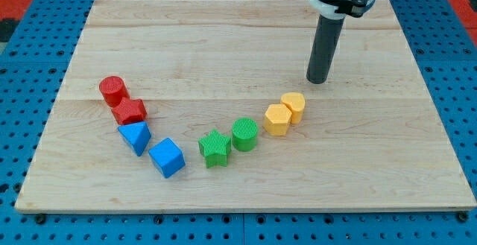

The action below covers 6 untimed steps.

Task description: Separate the yellow blocks from each other

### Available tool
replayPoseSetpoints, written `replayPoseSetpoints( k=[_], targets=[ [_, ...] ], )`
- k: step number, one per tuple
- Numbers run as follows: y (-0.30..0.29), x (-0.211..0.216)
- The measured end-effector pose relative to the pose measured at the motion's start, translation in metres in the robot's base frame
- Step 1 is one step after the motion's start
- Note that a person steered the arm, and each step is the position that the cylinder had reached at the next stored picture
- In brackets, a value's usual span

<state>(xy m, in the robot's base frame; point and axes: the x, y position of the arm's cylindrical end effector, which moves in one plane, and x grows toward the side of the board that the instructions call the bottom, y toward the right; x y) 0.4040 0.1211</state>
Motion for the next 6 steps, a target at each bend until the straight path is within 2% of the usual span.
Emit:
replayPoseSetpoints(
  k=[2,3,4,5,6],
  targets=[
    [0.015,0.000],
    [0.067,0.004],
    [0.102,0.068],
    [0.048,0.137],
    [-0.052,0.105]
  ],
)
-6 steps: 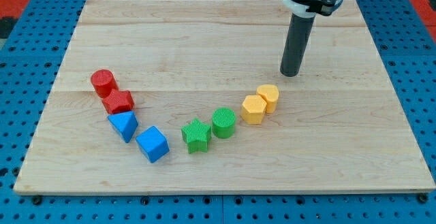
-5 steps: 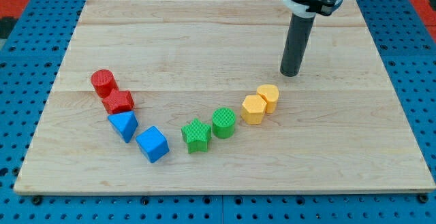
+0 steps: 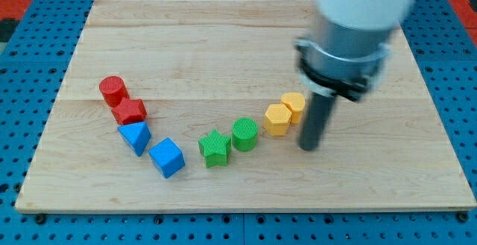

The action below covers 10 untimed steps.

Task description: Separate the yellow blocks from each other

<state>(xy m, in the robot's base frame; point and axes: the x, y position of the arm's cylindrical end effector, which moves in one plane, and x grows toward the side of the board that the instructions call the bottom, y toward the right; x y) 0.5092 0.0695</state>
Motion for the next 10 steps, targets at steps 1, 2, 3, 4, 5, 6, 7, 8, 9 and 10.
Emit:
replayPoseSetpoints(
  k=[1,2,3,4,5,6,7,8,9,10],
  targets=[
    [-0.005,-0.065],
    [0.014,-0.076],
    [0.020,-0.059],
    [0.030,-0.073],
    [0.030,-0.076],
    [0.039,-0.056],
    [0.027,0.010],
    [-0.011,0.075],
    [-0.064,0.109],
    [-0.172,0.099]
  ],
)
